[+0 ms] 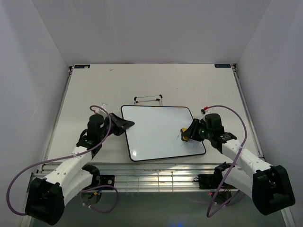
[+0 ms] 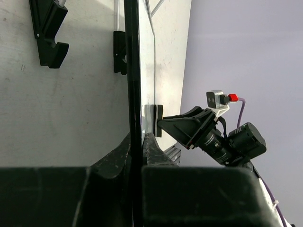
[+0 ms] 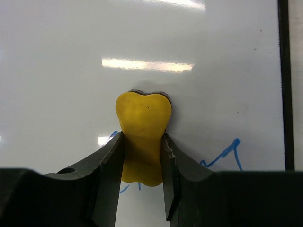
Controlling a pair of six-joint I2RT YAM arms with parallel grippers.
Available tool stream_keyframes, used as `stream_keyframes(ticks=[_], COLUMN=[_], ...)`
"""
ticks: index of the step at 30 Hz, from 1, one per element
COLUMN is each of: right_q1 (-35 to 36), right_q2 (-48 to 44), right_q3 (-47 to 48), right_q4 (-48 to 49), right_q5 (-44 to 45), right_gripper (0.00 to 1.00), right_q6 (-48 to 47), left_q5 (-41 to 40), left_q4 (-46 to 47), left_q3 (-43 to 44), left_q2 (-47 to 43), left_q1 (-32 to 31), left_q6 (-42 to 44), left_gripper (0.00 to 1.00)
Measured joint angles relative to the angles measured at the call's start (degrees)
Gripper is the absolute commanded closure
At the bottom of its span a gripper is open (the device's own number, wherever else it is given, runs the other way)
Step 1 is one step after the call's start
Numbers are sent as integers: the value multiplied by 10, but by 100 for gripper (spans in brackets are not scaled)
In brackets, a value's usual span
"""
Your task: Erase the whiteboard
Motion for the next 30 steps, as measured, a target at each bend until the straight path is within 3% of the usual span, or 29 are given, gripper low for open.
stream_keyframes(ticks=[7, 15, 18, 25, 30], right_q1=[-39, -37, 12, 201, 251], right_q2=[11, 11, 10, 17, 41], right_q3=[13, 28, 45, 104, 137], right_q4=[-46, -83, -99, -95, -112], right_q5=[9, -9, 0, 4, 26], right_gripper=[87, 91, 91, 90, 89], right_q6=[-12, -22, -24, 6, 10], left_q5=[-6, -6, -7, -19, -37], left_q4=[-46, -64, -80, -141, -191], left_q3=[17, 17, 23, 45, 54], left_q2=[-25, -52, -60, -87, -112], left_q1=[1, 2, 3, 5, 5], left_q6=[10, 20, 26, 39, 41], left_gripper=[100, 100, 100, 100, 100])
